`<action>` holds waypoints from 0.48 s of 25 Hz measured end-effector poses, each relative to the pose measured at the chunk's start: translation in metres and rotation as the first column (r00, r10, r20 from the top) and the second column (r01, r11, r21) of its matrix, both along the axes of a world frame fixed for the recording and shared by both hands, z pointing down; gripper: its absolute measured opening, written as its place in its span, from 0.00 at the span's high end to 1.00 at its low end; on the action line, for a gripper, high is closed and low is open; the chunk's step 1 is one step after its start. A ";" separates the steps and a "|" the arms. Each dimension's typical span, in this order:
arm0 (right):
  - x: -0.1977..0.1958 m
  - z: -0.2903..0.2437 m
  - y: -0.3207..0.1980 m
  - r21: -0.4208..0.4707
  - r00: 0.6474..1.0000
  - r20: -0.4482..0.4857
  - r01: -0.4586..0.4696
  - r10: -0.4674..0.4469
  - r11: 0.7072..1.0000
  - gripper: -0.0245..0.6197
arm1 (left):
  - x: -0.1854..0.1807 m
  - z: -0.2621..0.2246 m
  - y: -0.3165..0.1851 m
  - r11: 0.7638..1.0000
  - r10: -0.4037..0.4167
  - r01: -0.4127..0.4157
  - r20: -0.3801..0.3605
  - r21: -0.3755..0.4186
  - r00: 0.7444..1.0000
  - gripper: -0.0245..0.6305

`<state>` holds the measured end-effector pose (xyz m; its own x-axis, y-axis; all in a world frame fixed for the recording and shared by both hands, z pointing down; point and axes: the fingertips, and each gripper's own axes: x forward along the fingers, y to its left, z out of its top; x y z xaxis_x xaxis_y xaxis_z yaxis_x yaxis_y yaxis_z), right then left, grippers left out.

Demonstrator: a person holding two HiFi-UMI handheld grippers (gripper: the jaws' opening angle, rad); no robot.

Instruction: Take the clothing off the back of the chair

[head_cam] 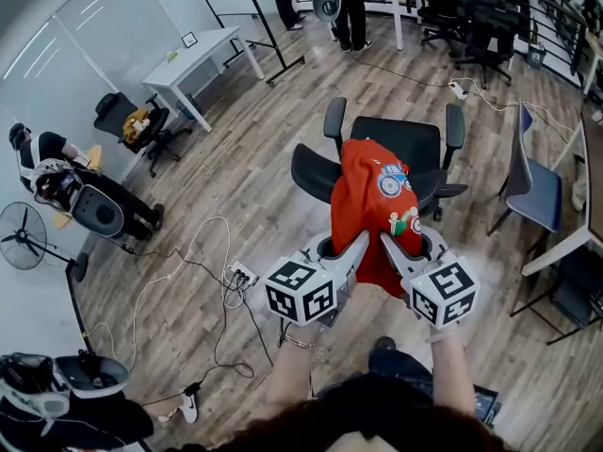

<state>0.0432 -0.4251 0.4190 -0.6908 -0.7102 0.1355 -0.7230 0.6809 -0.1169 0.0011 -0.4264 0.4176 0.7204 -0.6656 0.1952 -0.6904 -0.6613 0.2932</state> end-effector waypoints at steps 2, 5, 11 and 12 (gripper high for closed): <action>0.000 -0.004 0.005 0.015 1.000 -0.004 -0.003 0.003 1.000 0.85 | 0.000 -0.004 0.006 1.000 0.007 -0.007 0.001 0.014 1.000 0.86; -0.002 -0.014 0.013 0.040 1.000 -0.011 -0.005 0.005 0.999 0.85 | -0.001 -0.015 0.014 0.999 0.017 -0.017 -0.005 0.036 1.000 0.86; 0.001 -0.026 0.028 0.075 1.000 -0.015 -0.013 0.015 0.997 0.85 | 0.003 -0.027 0.030 0.997 0.032 -0.033 0.004 0.072 0.999 0.87; 0.002 -0.027 0.031 0.078 1.000 -0.015 -0.012 0.013 0.997 0.85 | 0.004 -0.028 0.033 0.996 0.034 -0.035 0.005 0.076 0.999 0.86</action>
<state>0.0449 -0.3946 0.3917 -0.6802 -0.7275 0.0897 -0.7327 0.6786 -0.0525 0.0048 -0.3936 0.3892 0.7425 -0.6533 0.1477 -0.6678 -0.7052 0.2380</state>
